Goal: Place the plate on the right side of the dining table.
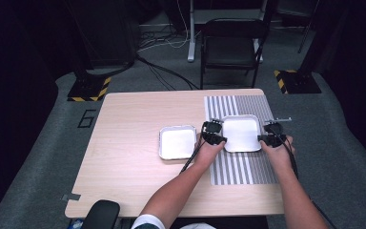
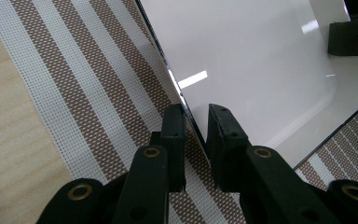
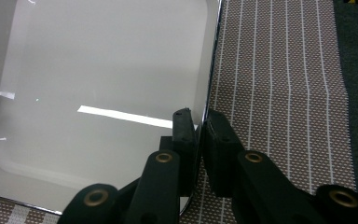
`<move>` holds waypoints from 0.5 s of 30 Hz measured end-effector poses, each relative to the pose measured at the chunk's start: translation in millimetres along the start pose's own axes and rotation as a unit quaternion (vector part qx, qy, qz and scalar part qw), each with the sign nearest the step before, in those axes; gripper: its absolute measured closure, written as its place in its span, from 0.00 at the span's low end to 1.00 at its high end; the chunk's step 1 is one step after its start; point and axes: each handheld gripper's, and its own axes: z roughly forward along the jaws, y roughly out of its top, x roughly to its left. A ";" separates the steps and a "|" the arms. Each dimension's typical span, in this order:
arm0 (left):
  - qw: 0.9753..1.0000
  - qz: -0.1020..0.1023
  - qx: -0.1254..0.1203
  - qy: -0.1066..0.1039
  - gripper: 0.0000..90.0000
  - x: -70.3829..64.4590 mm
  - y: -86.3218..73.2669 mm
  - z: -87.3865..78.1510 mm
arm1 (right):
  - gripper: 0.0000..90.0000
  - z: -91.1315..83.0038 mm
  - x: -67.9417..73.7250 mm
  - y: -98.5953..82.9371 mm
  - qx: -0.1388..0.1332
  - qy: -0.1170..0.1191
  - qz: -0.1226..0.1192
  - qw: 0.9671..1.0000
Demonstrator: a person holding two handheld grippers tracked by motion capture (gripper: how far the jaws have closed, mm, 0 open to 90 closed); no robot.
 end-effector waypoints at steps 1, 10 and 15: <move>1.000 0.004 0.001 -0.001 0.86 0.4 0.1 0.6 | 0.93 0.4 -0.2 -0.3 -0.001 -0.001 0.001 1.000; 1.000 0.008 0.008 -0.002 0.85 0.0 0.5 2.5 | 0.91 6.7 -2.4 -3.3 0.008 -0.005 0.002 1.000; 1.000 -0.001 0.004 -0.002 0.85 -1.3 -0.1 5.3 | 0.91 7.8 -2.8 -3.4 0.010 -0.010 0.001 1.000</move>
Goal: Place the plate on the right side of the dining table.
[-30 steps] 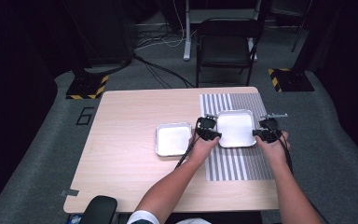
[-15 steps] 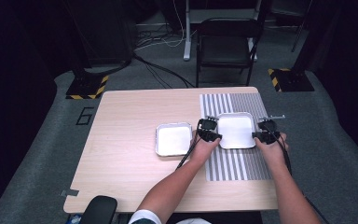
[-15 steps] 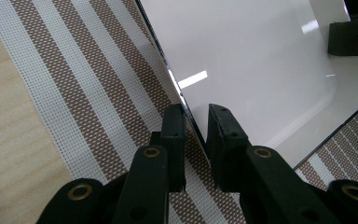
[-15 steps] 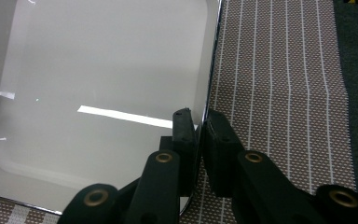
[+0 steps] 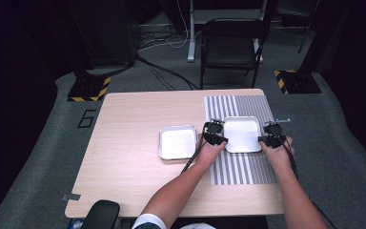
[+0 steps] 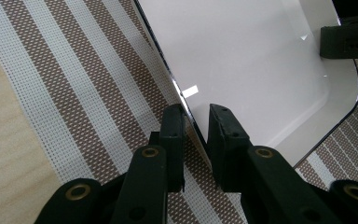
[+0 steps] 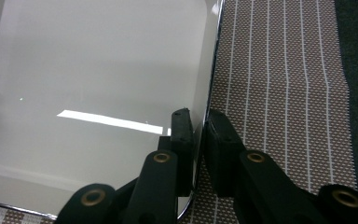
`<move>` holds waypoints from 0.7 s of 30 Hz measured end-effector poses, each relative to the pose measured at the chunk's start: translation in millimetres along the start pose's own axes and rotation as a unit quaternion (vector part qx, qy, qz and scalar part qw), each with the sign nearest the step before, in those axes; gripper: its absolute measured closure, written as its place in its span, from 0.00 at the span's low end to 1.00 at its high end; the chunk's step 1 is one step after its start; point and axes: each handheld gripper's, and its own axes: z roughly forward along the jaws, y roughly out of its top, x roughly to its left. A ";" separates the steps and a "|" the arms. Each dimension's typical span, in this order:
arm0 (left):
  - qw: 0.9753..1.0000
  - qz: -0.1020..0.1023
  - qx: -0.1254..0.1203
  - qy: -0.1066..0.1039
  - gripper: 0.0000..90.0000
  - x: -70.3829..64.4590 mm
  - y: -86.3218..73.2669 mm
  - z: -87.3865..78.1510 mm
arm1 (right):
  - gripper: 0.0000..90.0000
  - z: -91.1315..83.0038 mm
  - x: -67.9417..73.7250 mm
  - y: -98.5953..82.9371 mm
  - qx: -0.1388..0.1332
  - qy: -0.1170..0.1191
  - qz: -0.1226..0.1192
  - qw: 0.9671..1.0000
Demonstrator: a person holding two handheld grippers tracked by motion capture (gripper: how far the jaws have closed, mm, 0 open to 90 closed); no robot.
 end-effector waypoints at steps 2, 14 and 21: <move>1.000 -0.002 0.004 -0.004 0.84 0.8 0.5 -0.3 | 0.91 0.8 -0.9 -0.2 0.000 0.002 -0.001 1.000; 1.000 -0.006 0.011 -0.007 0.83 1.8 0.6 3.8 | 0.88 5.0 -2.0 -1.2 0.011 -0.002 0.003 1.000; 1.000 0.000 0.017 -0.006 0.79 3.0 0.7 4.2 | 0.86 7.4 -0.3 -2.1 0.014 -0.002 -0.005 1.000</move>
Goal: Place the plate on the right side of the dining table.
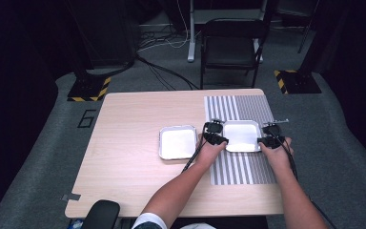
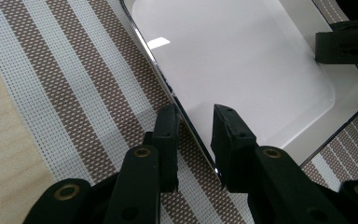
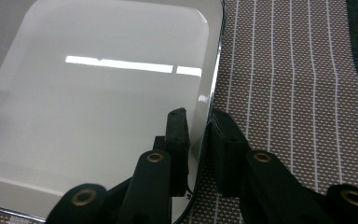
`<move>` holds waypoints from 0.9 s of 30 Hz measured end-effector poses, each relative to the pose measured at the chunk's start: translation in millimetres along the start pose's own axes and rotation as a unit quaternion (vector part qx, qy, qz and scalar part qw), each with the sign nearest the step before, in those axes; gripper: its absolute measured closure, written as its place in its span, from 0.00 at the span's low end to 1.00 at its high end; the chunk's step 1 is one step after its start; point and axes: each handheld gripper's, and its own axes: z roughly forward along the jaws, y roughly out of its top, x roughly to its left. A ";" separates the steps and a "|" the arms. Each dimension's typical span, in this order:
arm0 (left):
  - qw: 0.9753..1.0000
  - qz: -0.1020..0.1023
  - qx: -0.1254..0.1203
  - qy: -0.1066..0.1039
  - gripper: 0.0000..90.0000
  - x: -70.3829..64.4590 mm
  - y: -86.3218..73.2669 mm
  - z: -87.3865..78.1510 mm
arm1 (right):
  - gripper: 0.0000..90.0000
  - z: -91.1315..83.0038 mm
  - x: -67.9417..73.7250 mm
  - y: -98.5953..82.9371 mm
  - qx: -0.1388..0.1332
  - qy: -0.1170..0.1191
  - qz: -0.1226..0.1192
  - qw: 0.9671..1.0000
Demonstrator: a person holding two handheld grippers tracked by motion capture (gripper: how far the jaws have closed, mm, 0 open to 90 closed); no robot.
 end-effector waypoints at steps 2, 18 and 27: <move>1.000 -0.003 -0.001 -0.001 0.77 -1.2 -0.4 0.7 | 0.85 0.5 0.3 -0.1 0.002 -0.001 0.002 1.000; 1.000 0.000 -0.014 -0.006 0.69 -0.9 1.8 -6.3 | 0.75 -7.0 -1.4 -0.7 -0.019 0.011 -0.001 1.000; 1.000 0.001 -0.021 -0.007 0.68 1.8 2.6 -13.0 | 0.73 -14.0 -0.9 -0.8 -0.027 0.011 0.001 1.000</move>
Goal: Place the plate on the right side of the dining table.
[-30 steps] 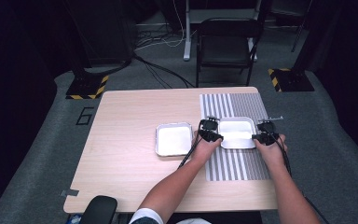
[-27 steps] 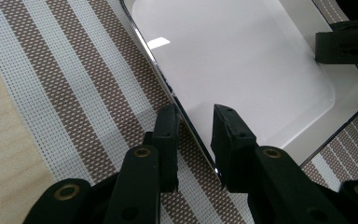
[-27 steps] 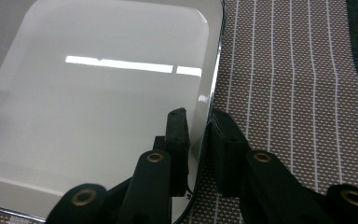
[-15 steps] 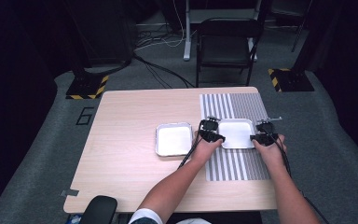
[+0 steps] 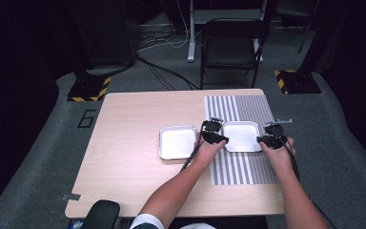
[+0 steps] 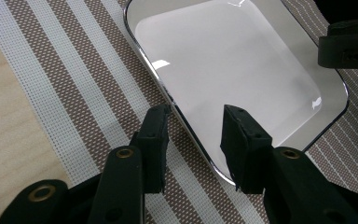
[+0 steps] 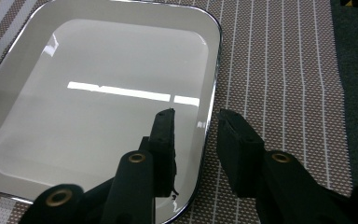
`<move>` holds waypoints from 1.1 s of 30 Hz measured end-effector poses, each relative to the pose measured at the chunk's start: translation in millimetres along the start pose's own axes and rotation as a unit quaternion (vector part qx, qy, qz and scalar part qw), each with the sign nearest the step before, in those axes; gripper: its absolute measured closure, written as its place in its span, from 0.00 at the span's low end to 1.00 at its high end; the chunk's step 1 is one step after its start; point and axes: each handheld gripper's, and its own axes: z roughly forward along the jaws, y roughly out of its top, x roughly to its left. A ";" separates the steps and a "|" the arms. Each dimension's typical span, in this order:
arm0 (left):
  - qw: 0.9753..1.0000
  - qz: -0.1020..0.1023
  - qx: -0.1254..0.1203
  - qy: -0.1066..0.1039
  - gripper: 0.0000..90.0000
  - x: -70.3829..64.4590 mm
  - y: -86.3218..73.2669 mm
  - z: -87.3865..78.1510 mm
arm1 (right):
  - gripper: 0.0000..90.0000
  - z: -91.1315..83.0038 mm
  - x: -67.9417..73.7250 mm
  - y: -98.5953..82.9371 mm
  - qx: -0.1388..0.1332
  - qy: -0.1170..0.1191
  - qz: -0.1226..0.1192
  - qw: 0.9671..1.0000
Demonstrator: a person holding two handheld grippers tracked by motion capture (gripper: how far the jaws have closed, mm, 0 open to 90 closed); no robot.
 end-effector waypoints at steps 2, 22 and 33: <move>1.000 0.000 -0.004 -0.005 0.65 0.3 0.6 -2.6 | 0.72 -3.1 0.0 0.0 -0.001 0.006 0.000 1.000; 0.998 0.038 -0.045 0.028 0.54 30.9 -4.1 -48.0 | 0.67 -30.1 38.6 3.2 -0.034 0.034 -0.059 0.997; 0.997 0.049 -0.055 0.035 0.55 53.9 -16.0 -80.0 | 0.66 -35.3 50.3 4.0 -0.033 0.036 -0.072 0.996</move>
